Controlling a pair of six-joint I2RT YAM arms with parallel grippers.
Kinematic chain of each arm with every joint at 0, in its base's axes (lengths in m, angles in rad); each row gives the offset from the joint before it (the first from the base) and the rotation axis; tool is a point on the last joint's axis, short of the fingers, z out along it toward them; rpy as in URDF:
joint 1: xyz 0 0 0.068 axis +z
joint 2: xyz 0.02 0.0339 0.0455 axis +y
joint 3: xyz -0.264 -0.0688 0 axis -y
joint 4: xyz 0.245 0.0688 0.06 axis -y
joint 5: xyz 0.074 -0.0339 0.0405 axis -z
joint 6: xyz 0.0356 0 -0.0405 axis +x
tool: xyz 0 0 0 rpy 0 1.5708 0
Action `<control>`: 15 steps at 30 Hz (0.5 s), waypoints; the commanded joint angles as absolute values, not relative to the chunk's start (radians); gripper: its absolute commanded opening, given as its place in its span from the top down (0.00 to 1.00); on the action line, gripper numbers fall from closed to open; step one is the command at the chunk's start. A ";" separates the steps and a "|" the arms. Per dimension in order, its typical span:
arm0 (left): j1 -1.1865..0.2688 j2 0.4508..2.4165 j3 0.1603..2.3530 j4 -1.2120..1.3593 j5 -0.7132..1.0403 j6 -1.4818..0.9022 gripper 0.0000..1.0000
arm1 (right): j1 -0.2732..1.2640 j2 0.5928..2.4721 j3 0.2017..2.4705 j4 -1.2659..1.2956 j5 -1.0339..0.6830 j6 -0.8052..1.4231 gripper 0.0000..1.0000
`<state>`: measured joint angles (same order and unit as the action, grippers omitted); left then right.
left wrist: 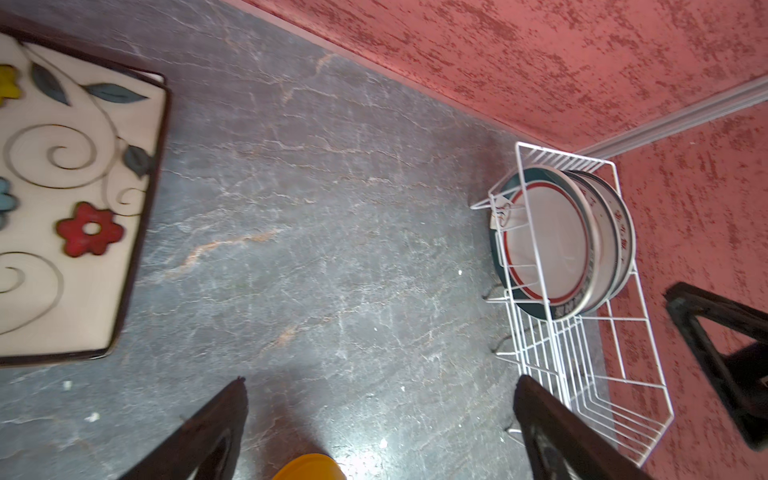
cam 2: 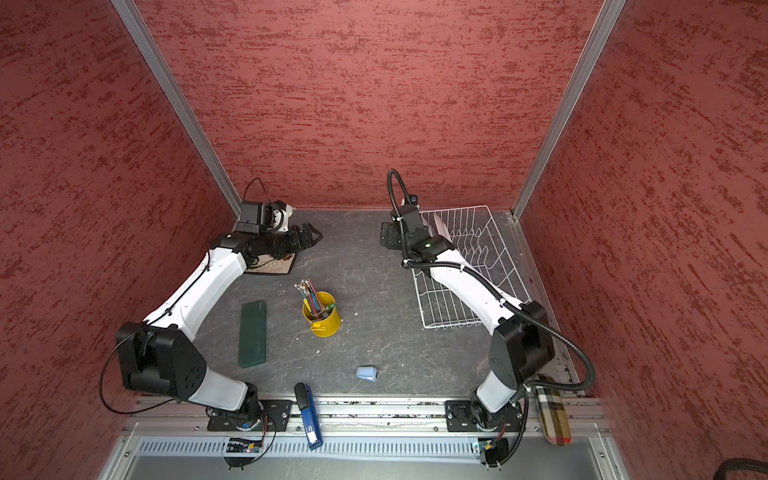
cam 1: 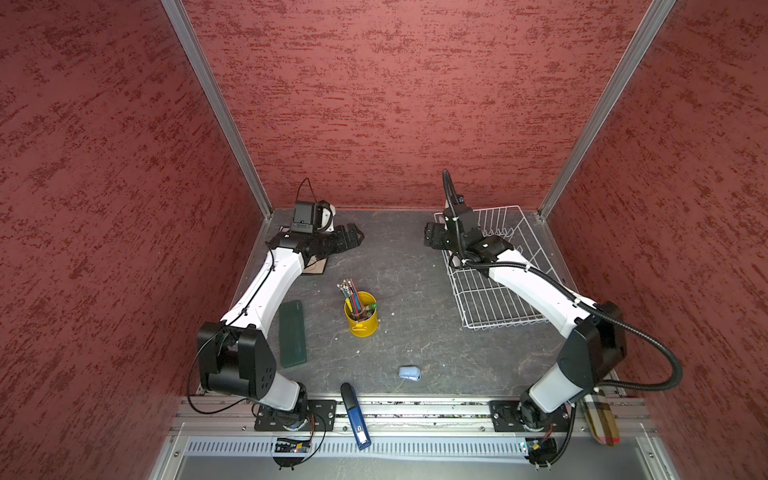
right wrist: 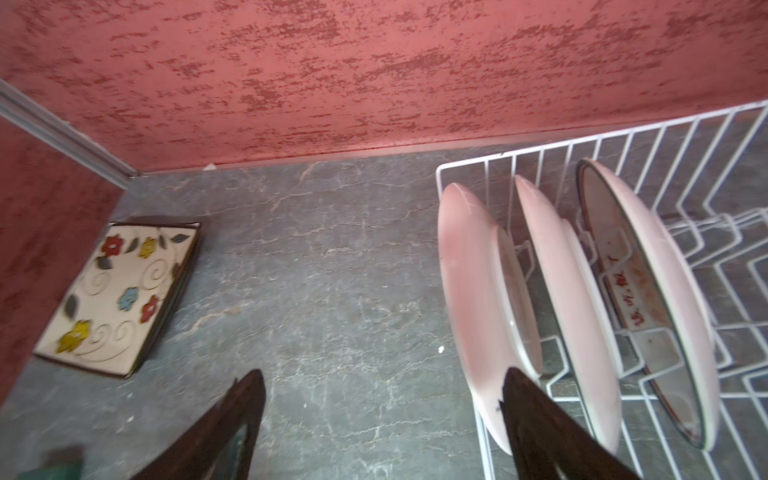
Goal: Unload the plates from the dish rack
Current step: 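Raise the left gripper while the right gripper moves over the rack plates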
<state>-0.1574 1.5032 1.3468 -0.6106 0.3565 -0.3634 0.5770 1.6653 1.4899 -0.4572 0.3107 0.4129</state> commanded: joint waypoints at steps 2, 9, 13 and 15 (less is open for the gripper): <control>-0.180 1.481 1.338 -0.560 0.400 -0.380 0.00 | 0.616 1.753 1.602 -0.602 0.569 0.417 0.07; -0.203 1.499 1.307 -0.509 0.424 -0.409 0.01 | 0.624 1.849 1.714 -0.717 0.632 0.425 0.04; -0.210 1.514 1.308 -0.505 0.433 -0.411 0.01 | 0.624 1.881 1.746 -0.764 0.675 0.438 0.03; -0.210 1.517 1.308 -0.502 0.440 -0.411 0.00 | 0.624 1.905 1.768 -0.799 0.692 0.443 0.02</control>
